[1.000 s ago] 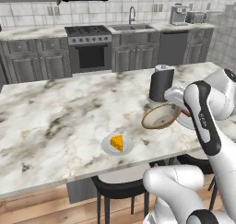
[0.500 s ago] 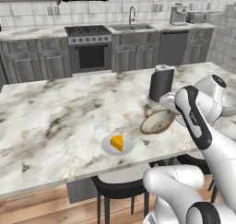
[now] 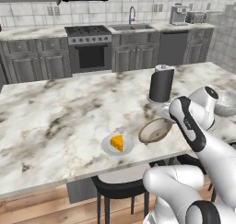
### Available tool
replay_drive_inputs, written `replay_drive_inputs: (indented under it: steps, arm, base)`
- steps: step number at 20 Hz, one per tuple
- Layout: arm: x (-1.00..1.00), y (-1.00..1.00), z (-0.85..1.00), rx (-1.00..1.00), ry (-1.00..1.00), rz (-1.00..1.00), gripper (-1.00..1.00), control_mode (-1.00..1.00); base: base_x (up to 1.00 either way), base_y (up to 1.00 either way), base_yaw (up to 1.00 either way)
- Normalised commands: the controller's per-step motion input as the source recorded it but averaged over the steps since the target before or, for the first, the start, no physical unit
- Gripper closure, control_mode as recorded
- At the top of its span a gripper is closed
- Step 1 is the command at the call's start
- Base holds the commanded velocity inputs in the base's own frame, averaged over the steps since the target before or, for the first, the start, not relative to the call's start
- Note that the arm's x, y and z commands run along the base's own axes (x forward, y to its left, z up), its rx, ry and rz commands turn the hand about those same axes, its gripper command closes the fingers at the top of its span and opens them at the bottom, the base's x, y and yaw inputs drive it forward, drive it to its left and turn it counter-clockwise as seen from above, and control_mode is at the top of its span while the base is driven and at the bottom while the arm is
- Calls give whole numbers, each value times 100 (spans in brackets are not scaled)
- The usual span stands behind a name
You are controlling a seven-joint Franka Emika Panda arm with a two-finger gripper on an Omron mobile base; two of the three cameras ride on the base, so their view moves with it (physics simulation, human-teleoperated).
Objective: Take the smaller bowl and place it next to the appetizer plate on the dining counter , and place the larger bowl next to the plate with cooked food.
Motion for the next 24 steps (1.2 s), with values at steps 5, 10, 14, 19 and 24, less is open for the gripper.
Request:
replay_drive_inputs:
  steps: [5,10,14,19,24]
  arm:
    - [10,0,-39,-1,0,1,100,-100]
    - [19,-7,-28,0,0,0,100,-100]
    - [23,-22,-21,0,0,0,100,-100]
    - [23,-31,-18,0,-1,0,100,-100]
    - [22,-24,-17,0,0,0,100,-100]
  base:
    - [0,0,0]
    - [0,0,0]
    - [0,0,0]
    - [0,0,0]
    - [0,0,0]
